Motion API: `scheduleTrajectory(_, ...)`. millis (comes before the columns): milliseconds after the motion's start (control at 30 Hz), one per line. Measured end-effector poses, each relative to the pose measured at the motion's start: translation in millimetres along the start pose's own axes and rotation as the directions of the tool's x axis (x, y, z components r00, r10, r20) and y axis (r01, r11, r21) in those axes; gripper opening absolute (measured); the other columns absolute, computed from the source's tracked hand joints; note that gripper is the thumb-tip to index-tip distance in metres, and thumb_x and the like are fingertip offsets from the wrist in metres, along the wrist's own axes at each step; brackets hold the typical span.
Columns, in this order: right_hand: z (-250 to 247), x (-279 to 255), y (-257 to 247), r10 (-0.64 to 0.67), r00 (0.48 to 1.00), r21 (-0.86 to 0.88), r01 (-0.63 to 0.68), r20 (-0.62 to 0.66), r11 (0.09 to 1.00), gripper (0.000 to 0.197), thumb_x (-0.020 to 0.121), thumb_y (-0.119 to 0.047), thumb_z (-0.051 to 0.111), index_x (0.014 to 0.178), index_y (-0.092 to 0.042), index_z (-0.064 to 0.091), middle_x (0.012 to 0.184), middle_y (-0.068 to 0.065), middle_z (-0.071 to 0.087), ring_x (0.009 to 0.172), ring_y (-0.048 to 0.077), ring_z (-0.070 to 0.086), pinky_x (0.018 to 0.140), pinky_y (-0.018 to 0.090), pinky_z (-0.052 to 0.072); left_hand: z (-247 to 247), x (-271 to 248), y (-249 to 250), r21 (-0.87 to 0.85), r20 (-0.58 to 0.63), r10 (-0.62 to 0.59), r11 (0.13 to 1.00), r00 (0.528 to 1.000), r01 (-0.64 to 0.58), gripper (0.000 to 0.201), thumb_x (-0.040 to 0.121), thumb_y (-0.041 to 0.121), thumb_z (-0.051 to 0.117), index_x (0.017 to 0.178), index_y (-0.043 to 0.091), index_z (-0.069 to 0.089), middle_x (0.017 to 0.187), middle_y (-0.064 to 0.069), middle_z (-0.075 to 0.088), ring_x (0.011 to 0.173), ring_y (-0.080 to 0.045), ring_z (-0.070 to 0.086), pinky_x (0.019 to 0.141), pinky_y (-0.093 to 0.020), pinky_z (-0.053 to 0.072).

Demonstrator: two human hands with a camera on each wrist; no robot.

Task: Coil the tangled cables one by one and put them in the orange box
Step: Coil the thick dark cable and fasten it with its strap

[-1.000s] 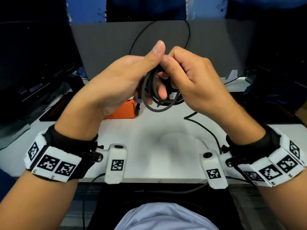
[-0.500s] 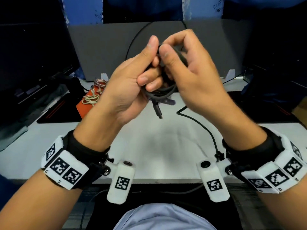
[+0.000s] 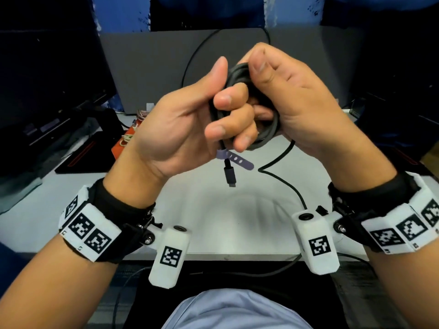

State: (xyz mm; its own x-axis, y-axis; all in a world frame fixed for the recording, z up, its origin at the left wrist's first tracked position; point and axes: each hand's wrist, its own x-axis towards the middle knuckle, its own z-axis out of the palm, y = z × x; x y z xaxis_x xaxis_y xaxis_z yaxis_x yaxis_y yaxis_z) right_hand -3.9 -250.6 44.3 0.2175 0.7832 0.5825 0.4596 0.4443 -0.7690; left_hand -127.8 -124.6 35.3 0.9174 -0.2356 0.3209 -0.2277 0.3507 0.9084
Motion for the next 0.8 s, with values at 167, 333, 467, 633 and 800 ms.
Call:
scheduleTrajectory(167, -3.5, 3.1, 13.3, 0.081, 0.988, 0.137, -0.063, -0.133, 0.989, 0.027, 0.114, -0.023, 0.035, 0.107, -0.013, 0.059, 0.068, 0.001, 0.054, 0.046, 0.014, 0.025, 0.043, 0.024, 0.019, -2.5, 1.4, 6.6, -0.143, -0.124, 0.124, 0.980, 0.984, -0.142, 0.050, 0.108, 0.035, 0.023, 0.079, 0.013, 0.056, 0.057, 0.004, 0.055, 0.057, -0.015, 0.048, 0.072, -0.027, 0.051)
scheduleTrajectory(333, 4.8, 5.2, 24.2, 0.004, 0.978, -0.057, -0.016, -0.207, 0.998, 0.021, 0.112, -0.016, 0.041, 0.124, -0.011, 0.057, 0.065, 0.001, 0.061, 0.045, 0.014, 0.035, 0.043, 0.024, 0.027, -14.2, 2.8, 12.8, -0.082, -0.238, 0.273, 0.951, 0.932, -0.299, 0.069, 0.111, 0.039, 0.009, 0.090, 0.021, 0.072, 0.088, 0.013, 0.074, 0.065, -0.003, 0.056, 0.067, -0.028, 0.013)
scheduleTrajectory(467, 12.9, 2.5, 32.1, 0.100, 0.991, -0.395, -0.125, -0.084, 0.910, 0.045, 0.111, -0.017, 0.040, 0.154, -0.030, 0.037, 0.069, 0.002, 0.068, 0.047, 0.008, 0.058, 0.051, 0.027, 0.048, -16.6, 1.6, 15.5, -0.032, -0.366, 0.344, 0.924, 0.864, -0.382, 0.054, 0.113, 0.036, 0.019, 0.099, 0.016, 0.068, 0.092, 0.008, 0.075, 0.071, -0.008, 0.061, 0.064, -0.026, 0.027)
scheduleTrajectory(633, 20.7, -8.7, 25.5, 0.415, 0.877, -0.399, -0.300, 0.243, 0.867, 0.046, 0.113, -0.023, 0.037, 0.157, -0.028, 0.026, 0.072, 0.005, 0.063, 0.041, 0.013, 0.052, 0.051, 0.041, 0.059, -15.5, 5.6, 7.6, 0.574, -0.529, 0.553, 0.792, 0.643, -0.208, 0.028, 0.113, 0.030, 0.032, 0.097, 0.015, 0.051, 0.077, 0.001, 0.071, 0.070, -0.017, 0.061, 0.068, -0.029, 0.048)
scheduleTrajectory(800, 23.2, -8.1, 18.6, 0.314, 0.921, -0.439, -0.189, 0.229, 0.878, 0.029, 0.113, -0.019, 0.038, 0.088, -0.011, 0.052, 0.060, -0.010, 0.046, 0.044, 0.002, 0.039, 0.047, 0.013, 0.033, -10.3, 2.0, 16.7, 0.411, -0.578, 0.417, 0.891, 0.701, -0.191, 0.035, 0.112, 0.034, 0.030, 0.086, 0.021, 0.048, 0.061, 0.009, 0.053, 0.064, -0.011, 0.055, 0.054, -0.023, 0.034)
